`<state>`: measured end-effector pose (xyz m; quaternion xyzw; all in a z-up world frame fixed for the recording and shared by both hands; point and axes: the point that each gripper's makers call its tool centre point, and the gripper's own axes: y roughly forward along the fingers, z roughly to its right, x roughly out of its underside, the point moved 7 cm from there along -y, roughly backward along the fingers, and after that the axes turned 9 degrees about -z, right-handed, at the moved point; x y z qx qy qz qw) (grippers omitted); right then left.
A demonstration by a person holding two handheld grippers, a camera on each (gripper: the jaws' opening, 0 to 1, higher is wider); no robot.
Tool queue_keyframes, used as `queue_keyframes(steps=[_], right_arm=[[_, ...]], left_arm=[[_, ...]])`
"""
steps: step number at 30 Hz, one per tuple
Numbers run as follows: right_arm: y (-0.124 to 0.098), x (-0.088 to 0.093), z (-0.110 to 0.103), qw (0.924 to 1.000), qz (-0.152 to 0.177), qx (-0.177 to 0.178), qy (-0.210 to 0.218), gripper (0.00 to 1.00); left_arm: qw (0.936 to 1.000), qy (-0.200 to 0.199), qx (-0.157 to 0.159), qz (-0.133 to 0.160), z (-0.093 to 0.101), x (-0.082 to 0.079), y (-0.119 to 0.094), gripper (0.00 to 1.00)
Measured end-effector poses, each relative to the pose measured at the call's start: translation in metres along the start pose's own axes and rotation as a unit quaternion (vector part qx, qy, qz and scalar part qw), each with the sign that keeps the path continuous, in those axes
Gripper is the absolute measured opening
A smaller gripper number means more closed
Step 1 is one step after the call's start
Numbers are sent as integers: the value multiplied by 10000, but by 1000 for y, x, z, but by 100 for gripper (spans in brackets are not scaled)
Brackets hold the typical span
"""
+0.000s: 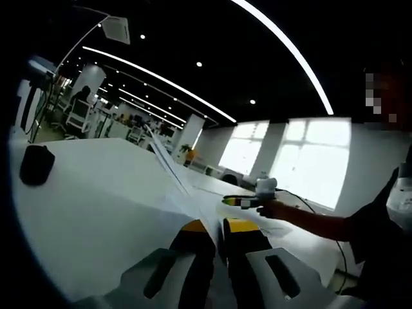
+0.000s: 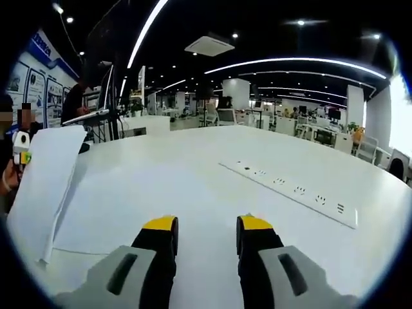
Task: Organize the stack of printing papers by aligning and flattening the scattered papers on the table
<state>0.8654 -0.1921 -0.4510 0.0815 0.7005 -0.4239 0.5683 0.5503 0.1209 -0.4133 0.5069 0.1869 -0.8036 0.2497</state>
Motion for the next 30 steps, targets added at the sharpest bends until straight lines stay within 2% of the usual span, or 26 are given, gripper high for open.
queue_keyframes(steps=[11, 30], right_arm=[[9, 3, 3, 9999, -108, 18, 90, 32], [18, -3, 2, 9997, -257, 19, 44, 33]], left_arm=[[10000, -18, 13, -2, -1, 0, 0, 9], [10000, -29, 38, -6, -1, 1, -1, 9]])
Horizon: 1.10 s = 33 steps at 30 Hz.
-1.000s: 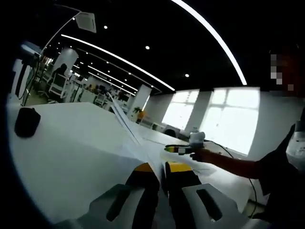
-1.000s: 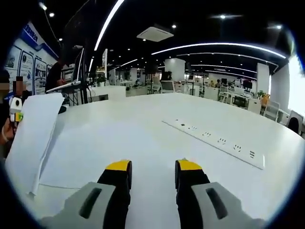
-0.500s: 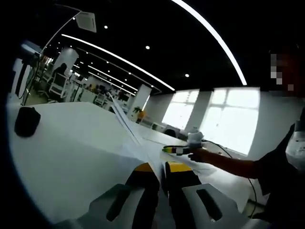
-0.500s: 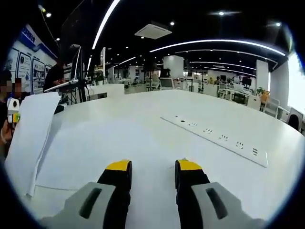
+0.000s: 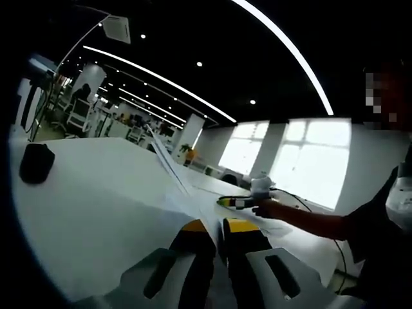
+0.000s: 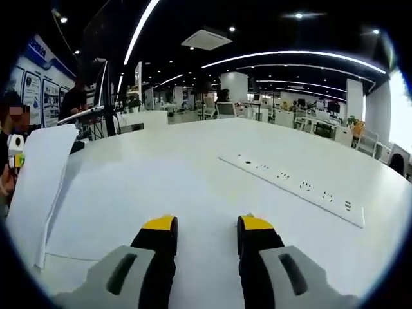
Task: Organize the stack of printing papers by aligning and flattening the scattered papers on the table
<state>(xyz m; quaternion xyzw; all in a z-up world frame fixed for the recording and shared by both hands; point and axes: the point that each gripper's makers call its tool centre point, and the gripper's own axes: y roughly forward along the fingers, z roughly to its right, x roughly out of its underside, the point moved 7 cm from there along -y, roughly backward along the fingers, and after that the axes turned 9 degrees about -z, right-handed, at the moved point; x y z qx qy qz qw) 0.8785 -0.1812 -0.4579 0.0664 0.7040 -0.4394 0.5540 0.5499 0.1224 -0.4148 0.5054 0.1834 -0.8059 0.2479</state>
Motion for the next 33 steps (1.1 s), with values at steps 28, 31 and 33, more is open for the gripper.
queue_keyframes(steps=[28, 31, 33], right_arm=[[2, -1, 2, 9998, -86, 11, 161, 14], [3, -1, 2, 9997, -118, 5, 195, 10], [3, -2, 1, 9996, -194, 18, 181, 10]], left_arm=[[10000, 42, -9, -25, 5, 3, 3, 9], [10000, 49, -14, -19, 5, 3, 4, 9], [10000, 56, -8, -20, 6, 4, 4, 9]])
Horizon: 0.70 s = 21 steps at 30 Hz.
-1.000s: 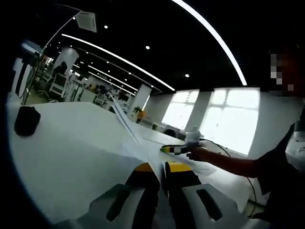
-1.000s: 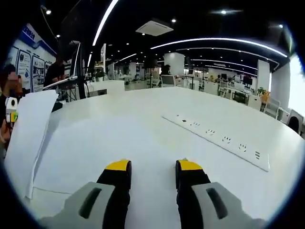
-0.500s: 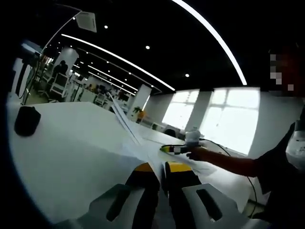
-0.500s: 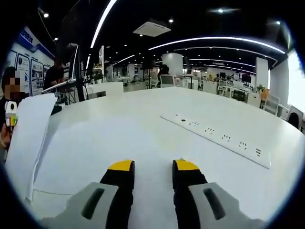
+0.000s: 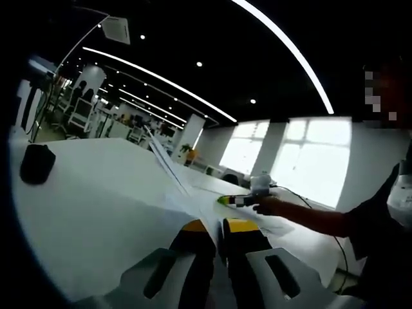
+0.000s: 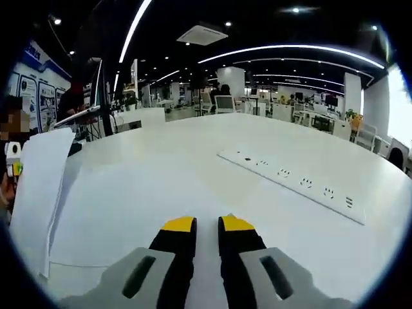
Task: Organize the stack of printing papers by aligning and flattening the scattered papers on the table
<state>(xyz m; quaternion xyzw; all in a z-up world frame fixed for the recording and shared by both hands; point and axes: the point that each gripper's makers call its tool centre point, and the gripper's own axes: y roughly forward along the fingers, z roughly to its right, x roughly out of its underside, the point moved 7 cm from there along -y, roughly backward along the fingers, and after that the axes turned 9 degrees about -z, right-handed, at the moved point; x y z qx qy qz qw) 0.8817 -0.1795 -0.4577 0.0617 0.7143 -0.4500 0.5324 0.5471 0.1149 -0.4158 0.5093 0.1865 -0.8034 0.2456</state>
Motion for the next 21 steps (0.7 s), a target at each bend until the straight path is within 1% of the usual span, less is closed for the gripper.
queue_keyframes(steps=[1, 2, 3, 5, 7, 12, 21], right_arm=[[1, 0, 1, 10000, 7, 39, -81, 17], [1, -1, 4, 9998, 17, 195, -66, 25], [1, -1, 5, 9998, -2, 206, -44, 30], [1, 0, 6, 9999, -63, 131, 75, 30], [0, -2, 7, 9999, -80, 130, -7, 31], [3, -4, 7, 9999, -129, 92, -39, 32], [3, -5, 7, 9999, -141, 96, 13, 31]], left_arm=[[10000, 0, 2, -4, 0, 0, 0, 9], [10000, -8, 8, 3, -1, 0, 0, 9], [10000, -24, 14, 3, -1, -1, -1, 9], [10000, -21, 18, -1, -2, -1, -1, 9], [10000, -16, 18, -8, -2, -1, -1, 9], [10000, -9, 16, -17, -3, -1, -1, 9], [10000, 2, 13, -34, -4, -1, -1, 9]])
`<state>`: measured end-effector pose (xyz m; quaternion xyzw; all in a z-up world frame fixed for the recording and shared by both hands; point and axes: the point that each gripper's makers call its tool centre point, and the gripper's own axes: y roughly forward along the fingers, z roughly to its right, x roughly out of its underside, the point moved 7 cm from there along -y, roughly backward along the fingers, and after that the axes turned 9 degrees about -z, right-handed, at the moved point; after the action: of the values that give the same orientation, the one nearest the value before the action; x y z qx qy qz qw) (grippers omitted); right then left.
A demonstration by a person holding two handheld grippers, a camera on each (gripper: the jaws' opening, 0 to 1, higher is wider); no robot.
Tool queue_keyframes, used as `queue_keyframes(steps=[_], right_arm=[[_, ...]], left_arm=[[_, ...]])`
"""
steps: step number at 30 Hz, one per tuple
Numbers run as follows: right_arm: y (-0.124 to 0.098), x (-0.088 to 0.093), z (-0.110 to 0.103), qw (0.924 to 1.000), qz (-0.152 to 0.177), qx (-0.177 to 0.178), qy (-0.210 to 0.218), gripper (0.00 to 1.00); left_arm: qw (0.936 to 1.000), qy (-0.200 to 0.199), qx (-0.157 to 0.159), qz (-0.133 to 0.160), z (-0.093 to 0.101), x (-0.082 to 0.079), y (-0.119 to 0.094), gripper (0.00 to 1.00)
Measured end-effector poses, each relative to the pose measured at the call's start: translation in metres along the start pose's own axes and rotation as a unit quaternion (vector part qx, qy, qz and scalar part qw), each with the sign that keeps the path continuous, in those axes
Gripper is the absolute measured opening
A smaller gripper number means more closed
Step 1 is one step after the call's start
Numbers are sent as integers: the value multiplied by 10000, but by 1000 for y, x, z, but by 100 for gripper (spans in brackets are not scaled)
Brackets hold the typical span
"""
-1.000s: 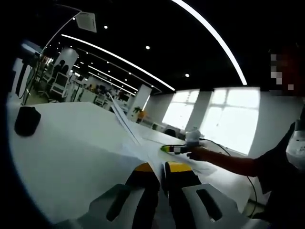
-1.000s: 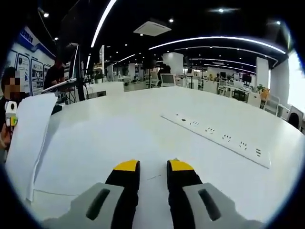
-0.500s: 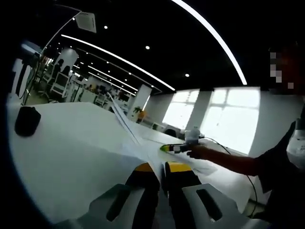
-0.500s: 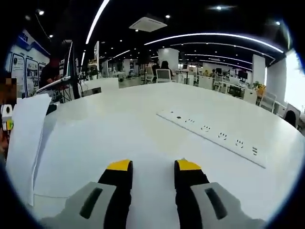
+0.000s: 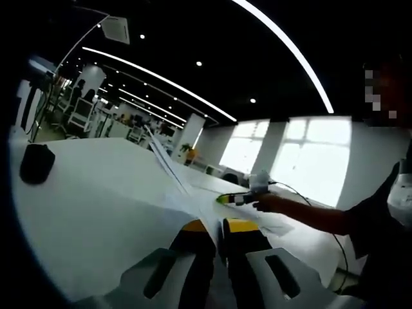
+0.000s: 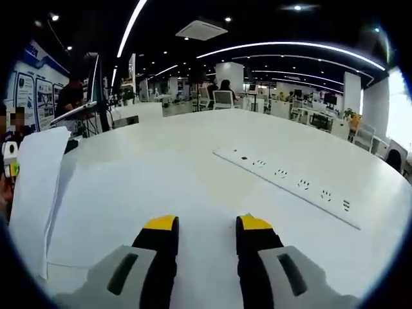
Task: Organize the stack of printing papers by aligning and flattening the scattered papers on the table
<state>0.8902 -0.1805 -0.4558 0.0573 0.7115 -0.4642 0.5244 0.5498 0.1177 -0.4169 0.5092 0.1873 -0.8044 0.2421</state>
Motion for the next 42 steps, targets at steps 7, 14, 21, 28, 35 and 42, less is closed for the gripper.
queue_keyframes(steps=[7, 14, 21, 28, 35, 42], right_arm=[[0, -1, 0, 10000, -55, 16, 11, 25], [-1, -1, 1, 9999, -95, 65, 31, 23], [-1, -1, 0, 9999, -118, 88, 49, 21], [-2, -2, -3, 9998, -161, 66, 10, 16], [-3, -1, -6, 9998, -169, 75, -68, 15], [-3, -4, -8, 9994, -175, 116, -274, 8]], left_arm=[[10000, 2, 4, 6, -2, -1, -1, 9], [10000, -1, 20, 10, -2, -2, -2, 9], [10000, 4, 27, 16, -2, -2, -1, 9], [10000, 8, 37, 8, 0, -1, -1, 9], [10000, 13, 42, -8, 0, -1, -1, 9], [10000, 9, 50, -11, 0, 0, -1, 9]])
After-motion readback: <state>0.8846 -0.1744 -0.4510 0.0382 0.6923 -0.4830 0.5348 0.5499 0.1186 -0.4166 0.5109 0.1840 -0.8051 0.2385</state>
